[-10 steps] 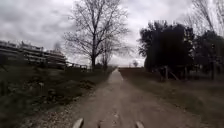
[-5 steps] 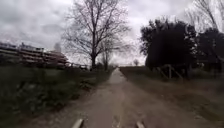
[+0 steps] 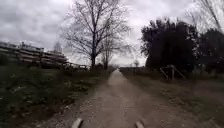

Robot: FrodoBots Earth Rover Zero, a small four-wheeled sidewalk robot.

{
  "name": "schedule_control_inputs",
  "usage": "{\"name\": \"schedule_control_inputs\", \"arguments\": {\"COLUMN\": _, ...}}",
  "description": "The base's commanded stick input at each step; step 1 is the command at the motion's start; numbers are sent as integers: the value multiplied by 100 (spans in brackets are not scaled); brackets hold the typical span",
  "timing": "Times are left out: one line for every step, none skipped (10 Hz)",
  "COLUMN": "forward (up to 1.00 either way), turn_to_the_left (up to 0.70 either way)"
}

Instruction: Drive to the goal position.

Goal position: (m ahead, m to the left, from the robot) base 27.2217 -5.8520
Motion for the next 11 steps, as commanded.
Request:
{"name": "schedule_control_inputs", "arguments": {"forward": 50, "turn_to_the_left": 0}}
{"name": "schedule_control_inputs", "arguments": {"forward": 50, "turn_to_the_left": 0}}
{"name": "schedule_control_inputs", "arguments": {"forward": 50, "turn_to_the_left": 0}}
{"name": "schedule_control_inputs", "arguments": {"forward": 50, "turn_to_the_left": 0}}
{"name": "schedule_control_inputs", "arguments": {"forward": 50, "turn_to_the_left": 0}}
{"name": "schedule_control_inputs", "arguments": {"forward": 50, "turn_to_the_left": 0}}
{"name": "schedule_control_inputs", "arguments": {"forward": 50, "turn_to_the_left": 0}}
{"name": "schedule_control_inputs", "arguments": {"forward": 50, "turn_to_the_left": 0}}
{"name": "schedule_control_inputs", "arguments": {"forward": 50, "turn_to_the_left": 0}}
{"name": "schedule_control_inputs", "arguments": {"forward": 50, "turn_to_the_left": 0}}
{"name": "schedule_control_inputs", "arguments": {"forward": 50, "turn_to_the_left": 0}}
